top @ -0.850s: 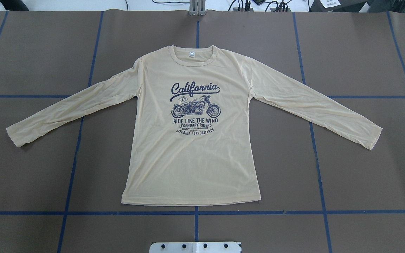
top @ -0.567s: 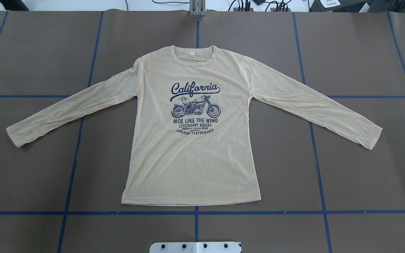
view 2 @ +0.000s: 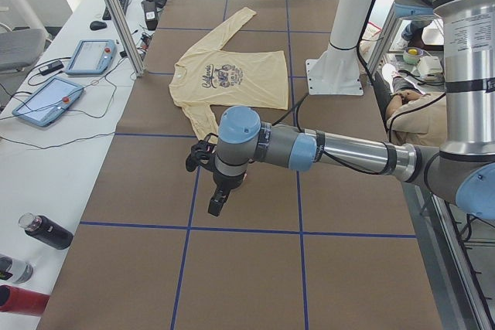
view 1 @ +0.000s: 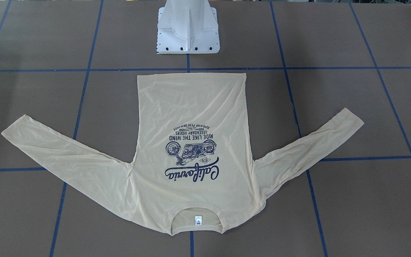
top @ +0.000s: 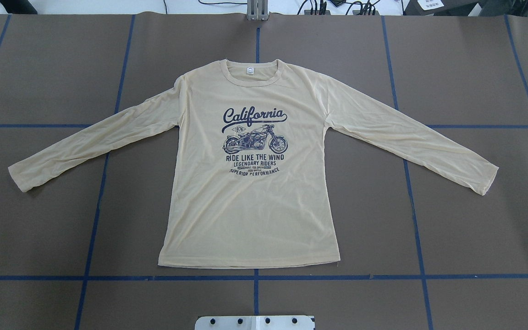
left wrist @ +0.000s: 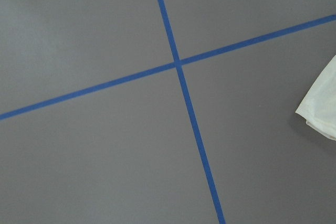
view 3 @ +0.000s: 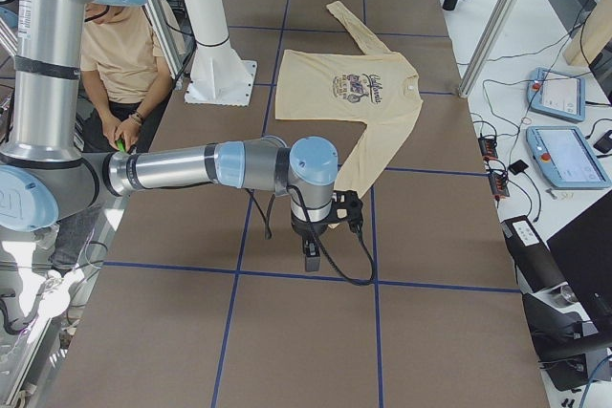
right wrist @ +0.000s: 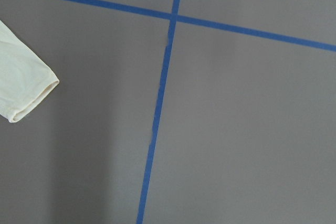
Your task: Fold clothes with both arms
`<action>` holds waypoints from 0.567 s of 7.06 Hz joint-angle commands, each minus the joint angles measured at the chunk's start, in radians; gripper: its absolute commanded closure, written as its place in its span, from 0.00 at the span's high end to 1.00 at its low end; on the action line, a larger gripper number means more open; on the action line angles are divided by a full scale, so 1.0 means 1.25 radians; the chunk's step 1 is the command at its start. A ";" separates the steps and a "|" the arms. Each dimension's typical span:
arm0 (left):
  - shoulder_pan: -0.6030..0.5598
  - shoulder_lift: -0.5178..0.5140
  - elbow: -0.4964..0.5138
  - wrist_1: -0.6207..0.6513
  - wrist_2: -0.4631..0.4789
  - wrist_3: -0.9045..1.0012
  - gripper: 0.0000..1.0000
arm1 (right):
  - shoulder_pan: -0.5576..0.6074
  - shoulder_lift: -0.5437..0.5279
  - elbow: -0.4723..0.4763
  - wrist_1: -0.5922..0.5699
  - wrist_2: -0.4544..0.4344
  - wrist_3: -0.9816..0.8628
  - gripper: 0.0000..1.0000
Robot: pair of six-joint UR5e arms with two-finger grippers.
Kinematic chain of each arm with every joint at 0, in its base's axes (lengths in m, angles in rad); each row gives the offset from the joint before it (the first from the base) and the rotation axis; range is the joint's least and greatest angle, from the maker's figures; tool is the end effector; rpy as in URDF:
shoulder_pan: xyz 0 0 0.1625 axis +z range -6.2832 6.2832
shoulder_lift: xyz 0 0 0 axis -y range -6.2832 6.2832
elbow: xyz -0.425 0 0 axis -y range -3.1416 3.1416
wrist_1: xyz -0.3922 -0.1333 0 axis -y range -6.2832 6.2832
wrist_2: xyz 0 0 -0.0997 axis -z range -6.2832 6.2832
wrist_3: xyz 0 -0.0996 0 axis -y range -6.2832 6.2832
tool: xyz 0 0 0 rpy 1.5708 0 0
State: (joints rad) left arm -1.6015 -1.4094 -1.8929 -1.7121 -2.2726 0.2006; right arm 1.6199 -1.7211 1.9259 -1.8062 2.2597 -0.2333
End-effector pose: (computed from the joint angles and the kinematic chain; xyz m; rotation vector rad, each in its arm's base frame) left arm -0.0824 -0.4343 0.5622 0.3689 0.6601 0.2677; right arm 0.0904 -0.4137 0.5828 0.0679 -0.6870 -0.1663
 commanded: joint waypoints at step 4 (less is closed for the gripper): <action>0.001 -0.252 0.158 -0.194 -0.008 -0.126 1.00 | 0.000 0.075 -0.008 0.209 0.021 0.051 1.00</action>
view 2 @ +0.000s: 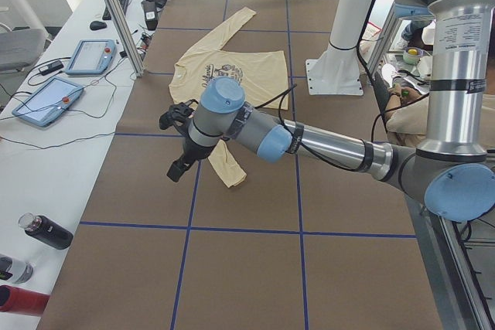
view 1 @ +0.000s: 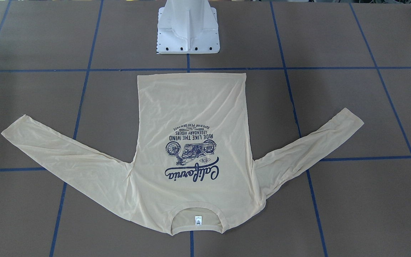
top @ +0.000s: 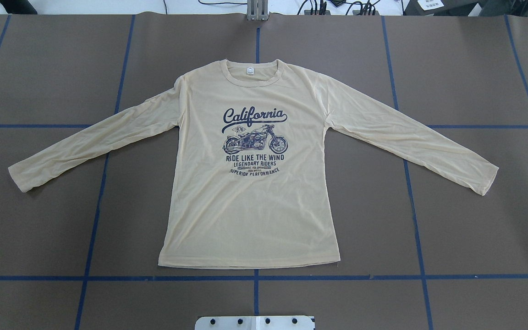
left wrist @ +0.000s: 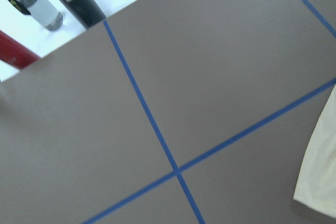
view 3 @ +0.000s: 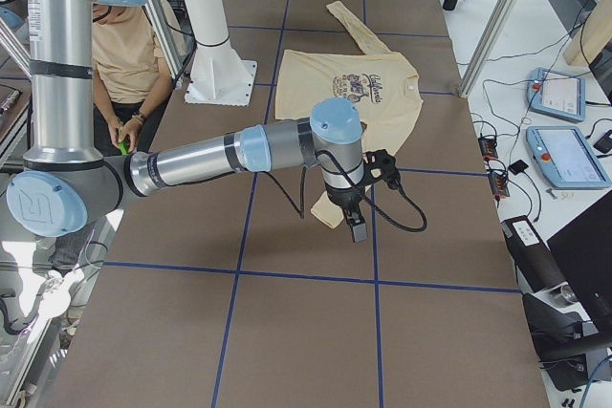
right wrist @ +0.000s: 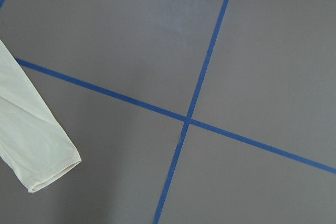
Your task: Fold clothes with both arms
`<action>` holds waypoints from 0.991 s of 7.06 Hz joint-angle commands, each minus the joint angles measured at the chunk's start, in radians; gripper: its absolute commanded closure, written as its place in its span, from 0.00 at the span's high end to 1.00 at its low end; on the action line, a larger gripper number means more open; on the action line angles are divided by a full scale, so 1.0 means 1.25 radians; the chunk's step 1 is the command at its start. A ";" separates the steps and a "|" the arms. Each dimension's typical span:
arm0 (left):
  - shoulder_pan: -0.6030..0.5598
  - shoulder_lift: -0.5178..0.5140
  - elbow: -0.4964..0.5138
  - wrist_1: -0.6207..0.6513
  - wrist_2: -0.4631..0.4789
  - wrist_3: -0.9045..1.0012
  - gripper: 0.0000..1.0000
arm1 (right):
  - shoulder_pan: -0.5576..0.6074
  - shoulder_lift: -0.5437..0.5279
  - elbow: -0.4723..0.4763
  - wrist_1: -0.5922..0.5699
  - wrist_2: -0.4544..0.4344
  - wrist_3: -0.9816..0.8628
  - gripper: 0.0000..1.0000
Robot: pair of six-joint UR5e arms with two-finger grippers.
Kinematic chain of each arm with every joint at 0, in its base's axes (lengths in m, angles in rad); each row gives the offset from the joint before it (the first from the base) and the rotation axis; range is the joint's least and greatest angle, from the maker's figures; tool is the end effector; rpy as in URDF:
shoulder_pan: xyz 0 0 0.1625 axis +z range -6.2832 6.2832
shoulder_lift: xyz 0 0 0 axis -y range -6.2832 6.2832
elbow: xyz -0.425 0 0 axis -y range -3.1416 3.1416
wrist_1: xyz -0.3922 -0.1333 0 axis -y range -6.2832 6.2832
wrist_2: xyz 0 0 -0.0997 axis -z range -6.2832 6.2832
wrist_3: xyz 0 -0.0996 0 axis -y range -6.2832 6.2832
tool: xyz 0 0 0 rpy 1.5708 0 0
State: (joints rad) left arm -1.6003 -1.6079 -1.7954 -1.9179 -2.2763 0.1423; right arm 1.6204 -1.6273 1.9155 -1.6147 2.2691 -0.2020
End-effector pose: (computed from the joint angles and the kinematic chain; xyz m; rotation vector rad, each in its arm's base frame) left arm -0.0840 -0.5175 0.4909 0.6411 0.6323 0.3197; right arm 0.0923 -0.4632 0.5253 0.3202 -0.6612 -0.2308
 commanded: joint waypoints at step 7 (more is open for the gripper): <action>0.124 -0.097 0.122 -0.251 -0.009 -0.267 1.00 | -0.358 -0.065 -0.018 0.460 -0.133 0.619 1.00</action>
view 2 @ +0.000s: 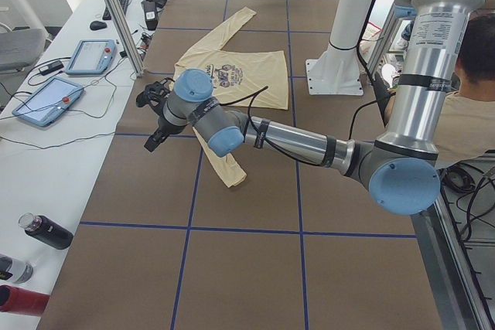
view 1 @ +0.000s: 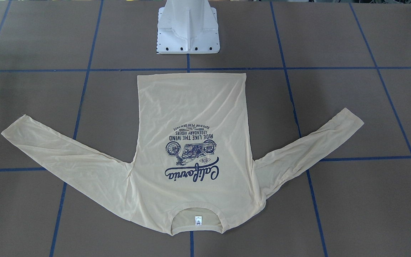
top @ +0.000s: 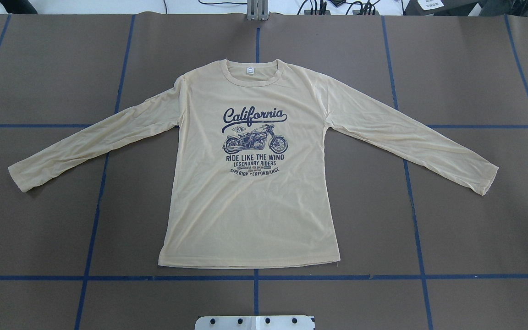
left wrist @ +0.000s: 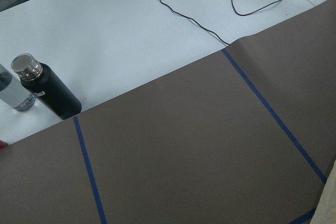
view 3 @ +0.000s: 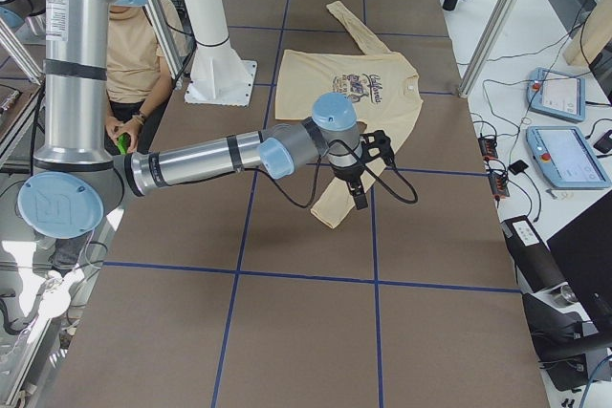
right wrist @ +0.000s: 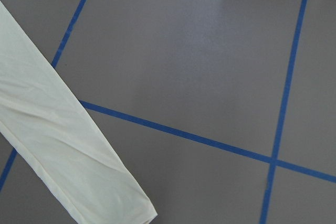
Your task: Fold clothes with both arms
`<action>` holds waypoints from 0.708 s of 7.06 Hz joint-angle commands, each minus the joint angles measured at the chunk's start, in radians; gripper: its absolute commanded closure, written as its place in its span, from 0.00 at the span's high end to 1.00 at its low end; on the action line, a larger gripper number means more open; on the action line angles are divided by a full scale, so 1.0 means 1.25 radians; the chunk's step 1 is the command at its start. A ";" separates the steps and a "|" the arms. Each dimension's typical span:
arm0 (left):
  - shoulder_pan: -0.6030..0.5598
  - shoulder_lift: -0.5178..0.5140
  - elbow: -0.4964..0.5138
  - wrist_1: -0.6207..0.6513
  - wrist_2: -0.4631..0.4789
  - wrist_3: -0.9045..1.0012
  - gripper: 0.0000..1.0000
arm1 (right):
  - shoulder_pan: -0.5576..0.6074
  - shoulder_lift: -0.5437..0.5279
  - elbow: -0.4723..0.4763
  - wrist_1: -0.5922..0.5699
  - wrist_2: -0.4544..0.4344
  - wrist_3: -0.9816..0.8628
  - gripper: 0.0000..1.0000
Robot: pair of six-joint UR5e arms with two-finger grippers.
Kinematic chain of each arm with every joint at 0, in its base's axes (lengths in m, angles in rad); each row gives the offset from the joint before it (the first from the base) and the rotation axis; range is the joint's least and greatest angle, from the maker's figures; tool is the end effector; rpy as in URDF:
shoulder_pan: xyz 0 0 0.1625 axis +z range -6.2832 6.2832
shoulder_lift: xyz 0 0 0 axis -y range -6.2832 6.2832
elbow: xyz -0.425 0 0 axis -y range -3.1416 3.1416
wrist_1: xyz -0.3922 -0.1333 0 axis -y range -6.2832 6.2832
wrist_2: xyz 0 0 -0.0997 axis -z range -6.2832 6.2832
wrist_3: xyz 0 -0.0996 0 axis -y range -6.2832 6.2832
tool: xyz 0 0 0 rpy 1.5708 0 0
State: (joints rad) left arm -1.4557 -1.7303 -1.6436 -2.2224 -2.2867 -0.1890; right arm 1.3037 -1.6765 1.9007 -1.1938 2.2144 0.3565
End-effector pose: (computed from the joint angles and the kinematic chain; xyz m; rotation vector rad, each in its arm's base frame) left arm -0.0020 -0.5745 0.4624 0.7326 0.7868 0.2494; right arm -0.0518 -0.4678 0.5072 0.3603 -0.7708 -0.1094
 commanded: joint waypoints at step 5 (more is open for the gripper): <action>0.010 0.000 0.001 -0.008 0.000 -0.002 1.00 | -0.243 -0.034 -0.263 0.516 -0.192 0.369 0.86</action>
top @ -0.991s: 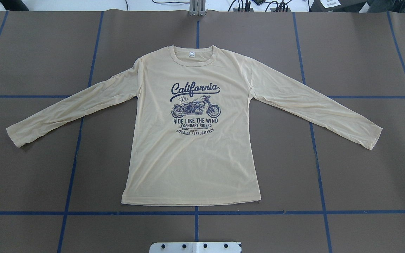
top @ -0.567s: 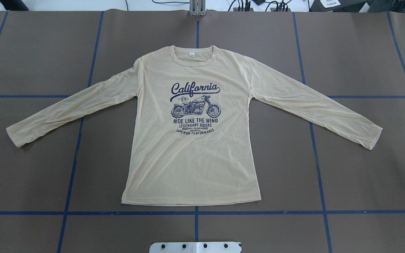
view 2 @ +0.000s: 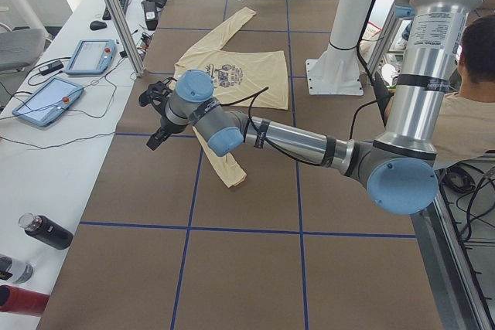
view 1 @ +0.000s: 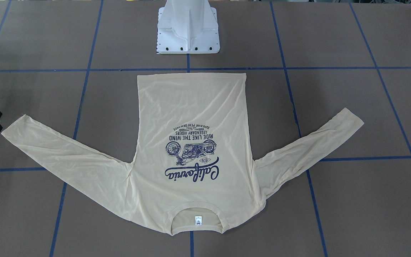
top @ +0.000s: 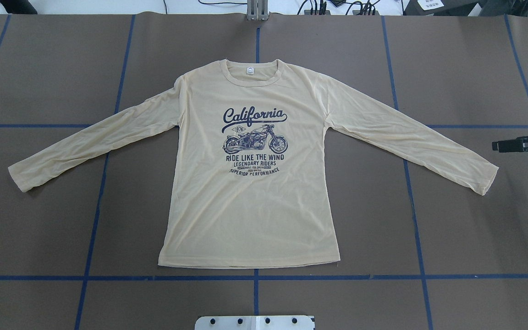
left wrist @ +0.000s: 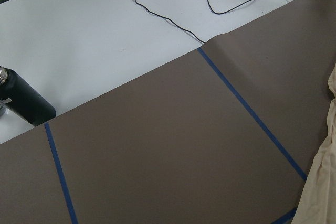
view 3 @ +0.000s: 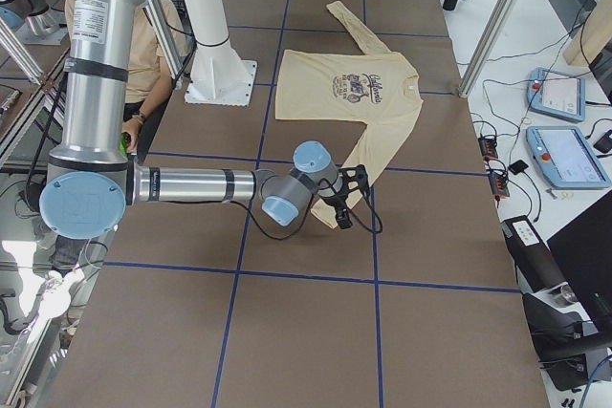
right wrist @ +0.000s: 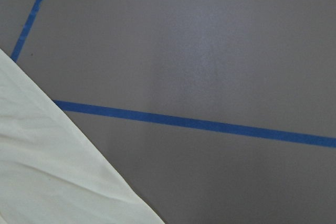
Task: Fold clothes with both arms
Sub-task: 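Lower the right gripper to the cuff of the sleeve nearest it and grasp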
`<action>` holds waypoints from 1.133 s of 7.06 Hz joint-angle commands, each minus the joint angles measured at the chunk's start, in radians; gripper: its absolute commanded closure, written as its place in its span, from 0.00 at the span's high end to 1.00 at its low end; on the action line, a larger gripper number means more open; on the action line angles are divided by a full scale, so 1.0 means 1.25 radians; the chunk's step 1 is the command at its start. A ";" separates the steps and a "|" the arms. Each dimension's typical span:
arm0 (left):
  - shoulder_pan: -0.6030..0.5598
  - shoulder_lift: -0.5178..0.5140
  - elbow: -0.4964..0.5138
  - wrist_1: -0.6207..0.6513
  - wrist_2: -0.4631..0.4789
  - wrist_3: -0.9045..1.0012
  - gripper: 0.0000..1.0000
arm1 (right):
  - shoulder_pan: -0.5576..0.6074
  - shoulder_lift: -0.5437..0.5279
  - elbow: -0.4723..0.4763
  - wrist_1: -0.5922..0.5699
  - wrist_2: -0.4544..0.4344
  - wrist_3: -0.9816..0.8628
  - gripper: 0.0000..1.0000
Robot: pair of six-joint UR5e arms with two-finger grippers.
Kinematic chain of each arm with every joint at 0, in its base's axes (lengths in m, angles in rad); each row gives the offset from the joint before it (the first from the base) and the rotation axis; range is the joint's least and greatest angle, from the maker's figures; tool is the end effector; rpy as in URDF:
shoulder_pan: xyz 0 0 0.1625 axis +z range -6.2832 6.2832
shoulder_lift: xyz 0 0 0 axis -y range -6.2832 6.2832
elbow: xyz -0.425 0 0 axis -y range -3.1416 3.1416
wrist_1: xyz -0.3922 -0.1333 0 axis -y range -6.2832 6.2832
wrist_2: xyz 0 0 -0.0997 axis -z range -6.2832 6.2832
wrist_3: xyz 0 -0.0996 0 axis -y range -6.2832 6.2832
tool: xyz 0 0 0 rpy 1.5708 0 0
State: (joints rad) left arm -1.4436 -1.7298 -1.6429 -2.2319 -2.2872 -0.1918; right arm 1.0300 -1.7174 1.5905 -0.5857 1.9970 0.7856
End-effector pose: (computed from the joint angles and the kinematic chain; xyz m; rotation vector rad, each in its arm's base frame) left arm 0.0050 -0.5741 0.4618 0.7347 0.7931 0.2610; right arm -0.1582 -0.4424 0.6164 0.4192 -0.8338 0.0439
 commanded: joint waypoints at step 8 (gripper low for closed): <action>0.003 0.003 0.001 0.000 0.000 0.000 1.00 | -0.109 -0.028 -0.029 0.029 -0.089 0.026 0.70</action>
State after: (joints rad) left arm -1.4404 -1.7268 -1.6415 -2.2319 -2.2872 -0.1917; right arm 0.8981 -1.7428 1.5555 -0.5498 1.8877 0.8178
